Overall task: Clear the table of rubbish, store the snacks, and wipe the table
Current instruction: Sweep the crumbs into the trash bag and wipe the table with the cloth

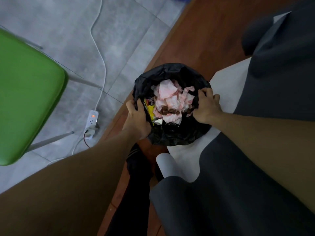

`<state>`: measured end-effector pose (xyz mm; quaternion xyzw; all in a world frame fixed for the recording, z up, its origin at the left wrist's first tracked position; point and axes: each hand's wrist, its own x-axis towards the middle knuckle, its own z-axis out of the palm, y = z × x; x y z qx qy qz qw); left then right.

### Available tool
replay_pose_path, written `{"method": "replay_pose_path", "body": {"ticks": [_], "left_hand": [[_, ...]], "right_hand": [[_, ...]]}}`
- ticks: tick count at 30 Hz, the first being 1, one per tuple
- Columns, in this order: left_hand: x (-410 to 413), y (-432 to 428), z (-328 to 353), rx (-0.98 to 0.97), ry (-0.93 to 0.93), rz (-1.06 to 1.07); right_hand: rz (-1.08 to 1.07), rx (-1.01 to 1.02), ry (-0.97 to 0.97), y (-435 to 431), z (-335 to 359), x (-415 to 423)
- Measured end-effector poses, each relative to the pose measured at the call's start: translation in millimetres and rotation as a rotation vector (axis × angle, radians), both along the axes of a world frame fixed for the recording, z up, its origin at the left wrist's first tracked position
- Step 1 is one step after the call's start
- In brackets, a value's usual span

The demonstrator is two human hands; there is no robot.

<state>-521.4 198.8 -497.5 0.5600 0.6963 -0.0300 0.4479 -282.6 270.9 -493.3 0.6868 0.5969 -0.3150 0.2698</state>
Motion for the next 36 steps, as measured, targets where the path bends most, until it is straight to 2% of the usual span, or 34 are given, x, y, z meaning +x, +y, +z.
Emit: {"method": "replay_pose_path", "body": {"ticks": [9,15,19,24,30,36], "left_hand": [[12,0,-32,-0.115,-0.092,-0.010],[9,10,-21,-0.272,-0.017,-0.077],[-2,26,6,-0.256,0.060,-0.200],[-16,53,68,-0.126,0.093,-0.235],[-23,73,180,0.024,0.187,-0.362],[-25,71,286,0.125,0.290,-0.398]], "right_hand": [[-0.022,-0.018,-0.073,-1,-33,7],[-0.079,-0.125,-0.061,4,-20,-4],[-0.083,-0.121,-0.022,8,7,-17],[-0.022,-0.006,0.079,11,70,-34],[0.055,0.068,0.140,16,177,-45],[0.131,0.157,0.172,16,282,-44]]}}
